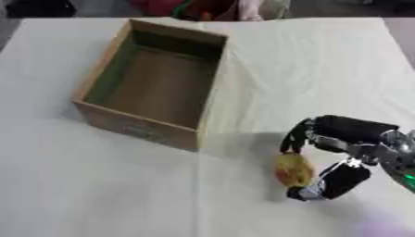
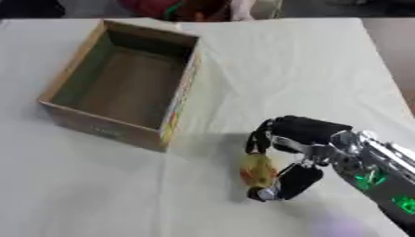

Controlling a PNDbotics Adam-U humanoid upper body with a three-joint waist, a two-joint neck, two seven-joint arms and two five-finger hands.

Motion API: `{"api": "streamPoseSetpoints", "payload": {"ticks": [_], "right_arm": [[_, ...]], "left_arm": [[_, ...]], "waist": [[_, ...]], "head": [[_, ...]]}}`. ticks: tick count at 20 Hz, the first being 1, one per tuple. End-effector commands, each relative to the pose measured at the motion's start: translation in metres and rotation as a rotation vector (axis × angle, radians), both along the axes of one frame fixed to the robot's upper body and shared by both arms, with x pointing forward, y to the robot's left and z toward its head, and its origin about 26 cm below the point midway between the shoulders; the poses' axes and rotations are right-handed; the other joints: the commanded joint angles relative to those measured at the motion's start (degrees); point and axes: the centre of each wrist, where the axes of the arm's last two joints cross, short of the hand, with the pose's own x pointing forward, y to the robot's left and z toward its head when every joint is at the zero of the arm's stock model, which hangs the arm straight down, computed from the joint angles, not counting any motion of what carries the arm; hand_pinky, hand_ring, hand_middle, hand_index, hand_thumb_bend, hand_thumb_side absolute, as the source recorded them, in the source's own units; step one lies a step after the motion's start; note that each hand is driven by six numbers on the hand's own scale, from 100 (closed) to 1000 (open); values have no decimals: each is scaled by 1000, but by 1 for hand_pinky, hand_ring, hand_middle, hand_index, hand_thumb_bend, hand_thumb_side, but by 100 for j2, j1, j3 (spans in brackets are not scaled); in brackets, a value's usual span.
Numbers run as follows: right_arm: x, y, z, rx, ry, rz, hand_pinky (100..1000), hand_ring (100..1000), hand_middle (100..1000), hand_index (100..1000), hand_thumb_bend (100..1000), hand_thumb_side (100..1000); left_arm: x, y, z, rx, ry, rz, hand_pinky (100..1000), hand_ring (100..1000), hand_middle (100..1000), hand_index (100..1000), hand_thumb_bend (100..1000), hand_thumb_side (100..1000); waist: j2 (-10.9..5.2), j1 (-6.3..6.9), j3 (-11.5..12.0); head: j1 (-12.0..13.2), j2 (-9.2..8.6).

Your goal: Pick up objects on the table and place them in the box.

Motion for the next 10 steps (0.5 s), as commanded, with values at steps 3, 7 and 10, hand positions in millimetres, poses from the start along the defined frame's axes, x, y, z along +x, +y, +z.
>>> {"api": "streamPoseSetpoints", "payload": {"ticks": [3, 7, 10], "right_arm": [[-3, -2, 4, -42, -7, 5, 675, 715, 530, 726, 427, 426], [-3, -2, 5, -40, -6, 15, 662, 698, 505, 709, 267, 381], [-2, -2, 9, -29, -8, 30, 648, 677, 491, 698, 100, 308]], "left_arm": [[-2, -1, 7, 11, -27, -8, 369, 420, 488, 648, 100, 834], [-2, -1, 7, 12, -27, -8, 369, 420, 488, 648, 100, 834], [-2, -1, 7, 12, -27, -8, 369, 421, 488, 648, 100, 834]], "waist": [[-94, 4, 4], [-95, -1, 6], [-97, -8, 5]], "head": [[16, -68], [21, -73], [30, -73]]}}
